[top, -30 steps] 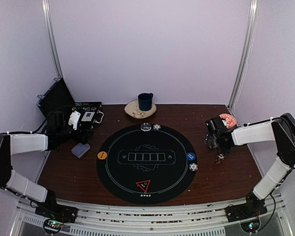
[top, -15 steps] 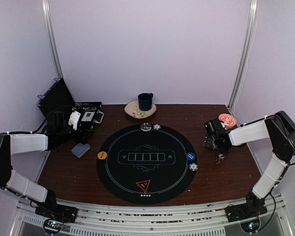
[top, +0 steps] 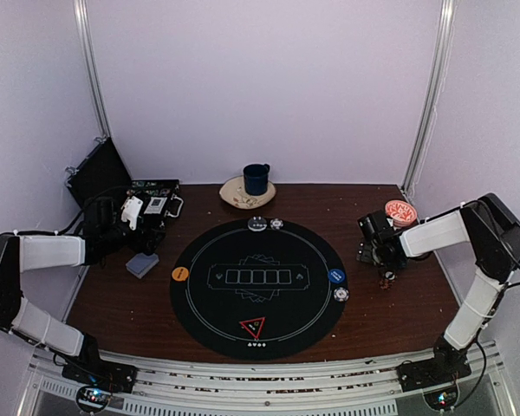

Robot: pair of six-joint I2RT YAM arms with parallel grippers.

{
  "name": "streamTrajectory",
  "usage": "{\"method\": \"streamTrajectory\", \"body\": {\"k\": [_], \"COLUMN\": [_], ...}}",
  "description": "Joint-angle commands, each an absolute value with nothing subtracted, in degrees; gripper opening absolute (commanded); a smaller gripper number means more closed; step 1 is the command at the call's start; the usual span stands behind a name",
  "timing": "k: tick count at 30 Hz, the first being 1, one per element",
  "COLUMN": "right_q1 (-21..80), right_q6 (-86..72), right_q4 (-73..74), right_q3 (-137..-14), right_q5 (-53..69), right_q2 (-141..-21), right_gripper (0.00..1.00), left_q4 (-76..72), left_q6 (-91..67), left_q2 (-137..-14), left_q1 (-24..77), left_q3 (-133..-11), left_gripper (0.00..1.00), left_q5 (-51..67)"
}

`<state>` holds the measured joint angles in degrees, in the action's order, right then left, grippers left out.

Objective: Distribute texas hold em gaming equipment
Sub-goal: Pick up the pile of poker chips from the center of the board.

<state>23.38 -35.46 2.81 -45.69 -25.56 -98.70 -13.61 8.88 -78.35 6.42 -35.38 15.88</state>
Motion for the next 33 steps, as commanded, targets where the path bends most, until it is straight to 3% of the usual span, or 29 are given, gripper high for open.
{"method": "streamTrajectory", "body": {"k": [1,20,33], "right_q1": [23.1,23.2,23.28], "right_q6": [-34.73,-34.08,-33.94], "right_q4": [1.54,0.73,0.8], "right_q3": [-46.73,-46.58,-46.66], "right_q5": [-25.97,-24.98,-25.01], "right_q2": [-98.76,-98.96,-98.97], "right_gripper": [0.77,0.52,0.43], "left_q4": [-15.64,-15.64,-15.64], "left_q6": [8.41,8.38,8.39], "left_q2": [-78.84,-78.93,-79.23], "left_q1": [5.91,5.98,5.95], "left_q3": [-37.18,-37.27,-37.42], "left_gripper": [0.98,0.98,0.98], "left_q5": [16.9,16.96,17.05]}}
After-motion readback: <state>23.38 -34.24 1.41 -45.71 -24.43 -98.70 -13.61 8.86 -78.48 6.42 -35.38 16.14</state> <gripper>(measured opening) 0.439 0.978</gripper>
